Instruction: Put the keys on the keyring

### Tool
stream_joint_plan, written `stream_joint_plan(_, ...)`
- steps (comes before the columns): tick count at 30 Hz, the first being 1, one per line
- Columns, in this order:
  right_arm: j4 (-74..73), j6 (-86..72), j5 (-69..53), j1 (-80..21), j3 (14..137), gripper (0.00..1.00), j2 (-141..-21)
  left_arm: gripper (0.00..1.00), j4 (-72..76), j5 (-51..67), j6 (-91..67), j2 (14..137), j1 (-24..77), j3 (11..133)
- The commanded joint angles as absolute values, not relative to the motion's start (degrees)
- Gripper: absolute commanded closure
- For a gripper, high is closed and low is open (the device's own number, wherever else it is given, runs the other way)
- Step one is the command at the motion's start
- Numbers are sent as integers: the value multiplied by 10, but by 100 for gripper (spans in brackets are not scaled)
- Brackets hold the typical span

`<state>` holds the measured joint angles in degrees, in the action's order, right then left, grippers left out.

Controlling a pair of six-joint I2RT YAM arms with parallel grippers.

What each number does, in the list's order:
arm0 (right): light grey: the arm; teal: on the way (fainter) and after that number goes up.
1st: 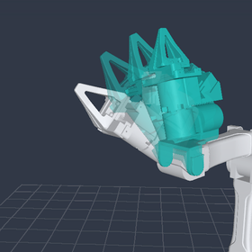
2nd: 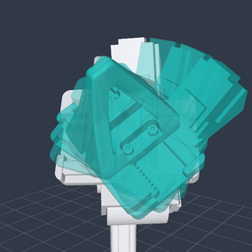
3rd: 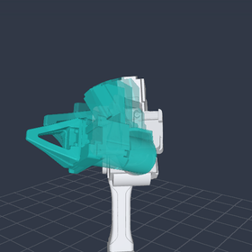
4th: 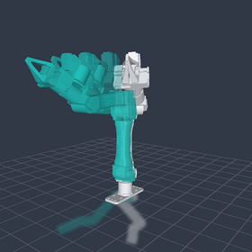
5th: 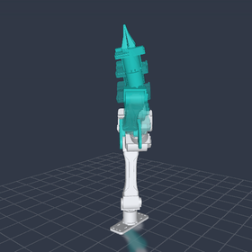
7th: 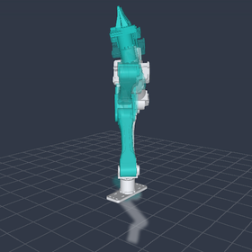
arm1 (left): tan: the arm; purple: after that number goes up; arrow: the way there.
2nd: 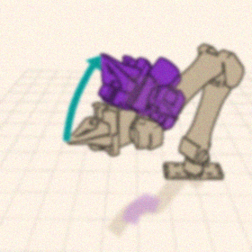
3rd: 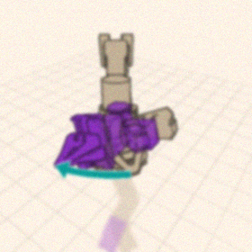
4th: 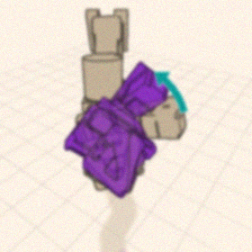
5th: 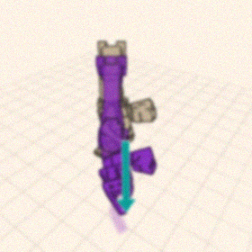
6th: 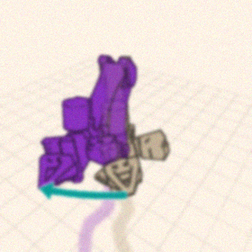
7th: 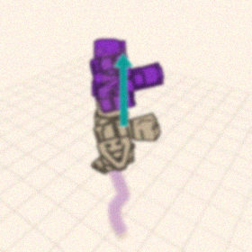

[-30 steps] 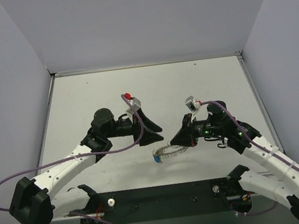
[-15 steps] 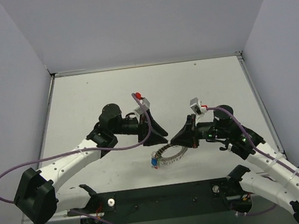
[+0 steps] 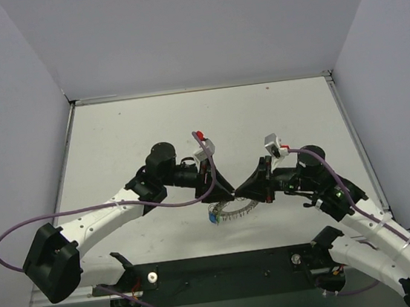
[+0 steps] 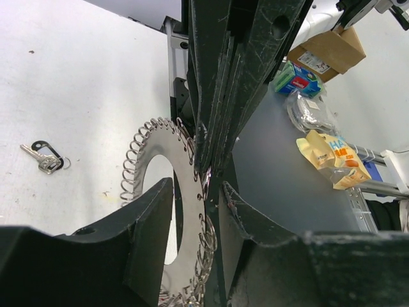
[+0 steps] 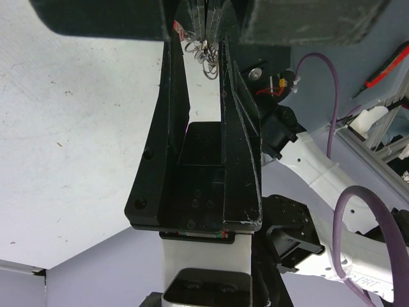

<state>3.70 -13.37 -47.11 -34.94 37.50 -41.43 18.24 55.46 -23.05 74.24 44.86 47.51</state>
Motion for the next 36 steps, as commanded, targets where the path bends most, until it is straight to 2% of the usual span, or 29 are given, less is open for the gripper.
stream_joint_plan(1,96,-123,-474,-351,383,100,-398,57,185,549,-214,736,450,496)
stream_joint_plan(2,96,-123,-474,-351,384,100,-398,64,187,549,-214,737,449,496)
stream_joint_plan(5,94,-122,-472,-352,382,100,-396,72,198,555,-221,741,450,496)
stream_joint_plan(8,93,-123,-469,-350,381,100,-394,89,202,553,-226,741,450,496)
stream_joint_plan(9,93,-123,-469,-351,381,100,-395,100,205,551,-228,739,450,495)
stream_joint_plan(15,86,-130,-453,-351,376,100,-396,100,197,521,-222,718,450,497)
stream_joint_plan(16,80,-134,-423,-351,378,97,-396,100,179,514,-216,715,450,498)
stream_joint_plan(17,69,-136,-411,-350,380,89,-396,100,164,492,-201,707,450,502)
stream_joint_plan(18,64,-140,-398,-346,381,77,-396,100,148,477,-192,703,450,506)
stream_joint_plan(19,60,-149,-361,-345,381,56,-394,100,110,463,-180,699,451,509)
stream_joint_plan(20,50,-157,-339,-342,380,46,-393,100,93,430,-161,690,451,512)
stream_joint_plan(22,40,-170,-286,-336,376,29,-384,100,48,399,-134,681,453,514)
stream_joint_plan(24,33,-180,-241,-332,371,20,-370,100,5,338,-117,664,459,517)
stream_joint_plan(25,28,-191,-222,-331,367,13,-365,100,2,323,-101,657,461,516)
stream_joint_plan(28,7,-216,-136,-327,359,2,-356,100,-45,231,-80,629,471,512)
stream_joint_plan(36,-92,-253,-54,-318,388,1,-432,100,-90,95,-33,592,519,505)
